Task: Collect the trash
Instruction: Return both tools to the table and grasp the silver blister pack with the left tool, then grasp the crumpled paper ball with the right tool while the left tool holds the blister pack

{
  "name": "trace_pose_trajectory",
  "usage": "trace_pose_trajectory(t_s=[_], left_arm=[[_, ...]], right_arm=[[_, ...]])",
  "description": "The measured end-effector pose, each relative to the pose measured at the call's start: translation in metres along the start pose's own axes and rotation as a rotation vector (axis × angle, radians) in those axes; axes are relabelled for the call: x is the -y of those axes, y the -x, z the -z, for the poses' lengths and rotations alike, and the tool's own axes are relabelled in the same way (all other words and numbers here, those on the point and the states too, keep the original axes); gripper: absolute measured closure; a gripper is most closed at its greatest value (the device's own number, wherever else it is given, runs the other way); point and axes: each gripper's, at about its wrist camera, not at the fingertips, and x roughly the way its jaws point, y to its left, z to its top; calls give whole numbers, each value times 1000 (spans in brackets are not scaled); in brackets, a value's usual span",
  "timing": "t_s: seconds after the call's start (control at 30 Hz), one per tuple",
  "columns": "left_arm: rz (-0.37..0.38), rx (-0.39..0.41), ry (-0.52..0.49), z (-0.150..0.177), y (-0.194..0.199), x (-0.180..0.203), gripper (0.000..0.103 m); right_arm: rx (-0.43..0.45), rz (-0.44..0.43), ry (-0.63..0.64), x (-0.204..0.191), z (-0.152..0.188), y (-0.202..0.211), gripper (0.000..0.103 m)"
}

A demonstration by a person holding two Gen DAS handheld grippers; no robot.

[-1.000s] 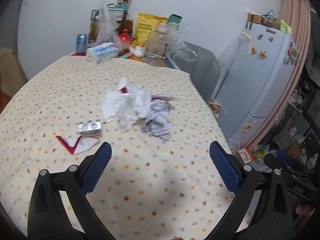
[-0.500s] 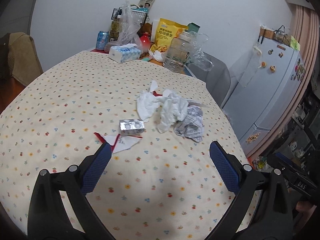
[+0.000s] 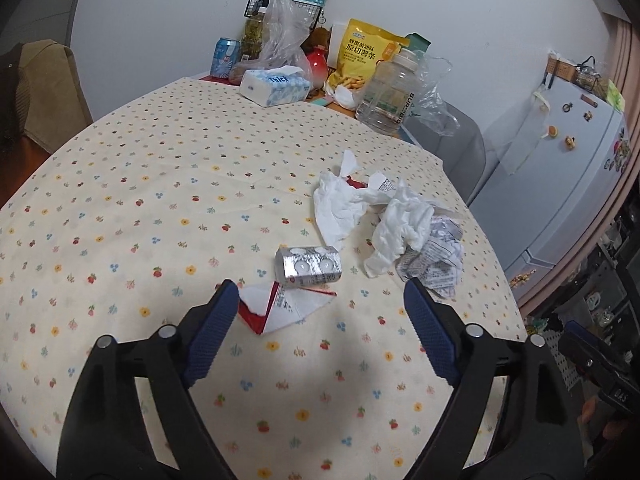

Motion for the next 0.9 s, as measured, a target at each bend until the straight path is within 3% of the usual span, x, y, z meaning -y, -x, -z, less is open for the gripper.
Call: trace_pose_trajectory(t_s=[0.4, 0.5, 0.57, 0.8, 0.9], left_arm=[[-32, -57, 14, -18, -44, 2, 26], [-38, -93, 40, -18, -55, -1, 43], [-38, -108, 52, -17, -59, -3, 63], [-18, -42, 74, -24, -38, -7, 63], [-28, -10, 92, -27, -27, -13, 63]], right_arm=[[-31, -29, 34, -16, -23, -34, 18], [-38, -42, 46, -25, -32, -44, 18], [-43, -54, 55, -31, -38, -52, 18], [-73, -74, 91, -51, -51, -79, 18], [-104, -70, 96, -58, -54, -94, 10]])
